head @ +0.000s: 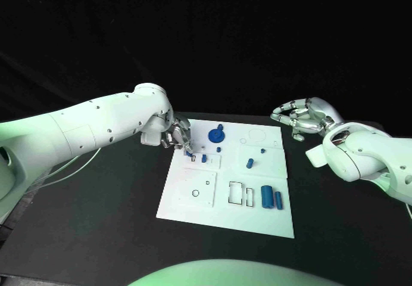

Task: Assemble the parts on the task board

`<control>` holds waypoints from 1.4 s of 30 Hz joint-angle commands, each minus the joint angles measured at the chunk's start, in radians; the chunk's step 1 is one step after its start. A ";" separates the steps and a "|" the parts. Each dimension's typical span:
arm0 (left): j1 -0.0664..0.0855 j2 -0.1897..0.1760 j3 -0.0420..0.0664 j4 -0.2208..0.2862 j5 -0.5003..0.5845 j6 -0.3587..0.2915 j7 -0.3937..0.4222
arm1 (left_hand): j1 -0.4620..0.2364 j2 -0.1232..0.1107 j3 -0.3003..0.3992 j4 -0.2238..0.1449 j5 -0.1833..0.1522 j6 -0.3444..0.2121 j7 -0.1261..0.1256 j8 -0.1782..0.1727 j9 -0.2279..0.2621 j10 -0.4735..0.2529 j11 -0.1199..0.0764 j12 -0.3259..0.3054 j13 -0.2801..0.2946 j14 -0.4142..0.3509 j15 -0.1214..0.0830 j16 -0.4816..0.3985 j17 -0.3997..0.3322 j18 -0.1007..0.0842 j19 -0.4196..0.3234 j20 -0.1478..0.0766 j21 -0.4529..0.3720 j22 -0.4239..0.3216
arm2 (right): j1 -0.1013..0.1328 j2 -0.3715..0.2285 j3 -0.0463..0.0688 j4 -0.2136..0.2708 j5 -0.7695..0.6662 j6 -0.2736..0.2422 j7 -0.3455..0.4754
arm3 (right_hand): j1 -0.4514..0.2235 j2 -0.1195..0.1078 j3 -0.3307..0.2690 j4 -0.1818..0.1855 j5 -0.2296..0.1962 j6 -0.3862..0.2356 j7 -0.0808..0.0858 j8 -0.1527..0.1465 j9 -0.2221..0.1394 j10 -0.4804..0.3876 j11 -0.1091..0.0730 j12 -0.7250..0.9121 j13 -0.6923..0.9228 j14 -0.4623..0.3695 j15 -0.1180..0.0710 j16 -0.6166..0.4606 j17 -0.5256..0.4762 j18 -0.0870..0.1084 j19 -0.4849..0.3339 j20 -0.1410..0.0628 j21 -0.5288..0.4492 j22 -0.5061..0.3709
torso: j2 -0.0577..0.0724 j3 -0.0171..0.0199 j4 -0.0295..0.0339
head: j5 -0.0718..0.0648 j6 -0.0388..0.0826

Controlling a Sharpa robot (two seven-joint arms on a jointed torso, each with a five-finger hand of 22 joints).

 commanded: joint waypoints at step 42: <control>0.004 0.087 -0.028 -0.068 -0.130 0.059 0.067 | 0.006 0.008 0.211 -0.231 0.013 0.021 -0.011 -0.006 0.001 0.006 0.002 0.000 0.009 0.056 0.003 0.006 0.061 -0.007 -0.008 -0.002 -0.002 -0.003 | -0.001 0.007 0.000 -0.001 -0.003 0.014 0.001 | 0.001 0.003 -0.003 0.005 0.006 -0.008 -0.001 0.007 0.001 -0.005 -0.003 0.005 -0.001 0.040 -0.006 -0.004 0.022 0.009 -0.002 -0.002 -0.005 -0.001 | 0.001 -0.0003 0.0019 | 0.000 -0.012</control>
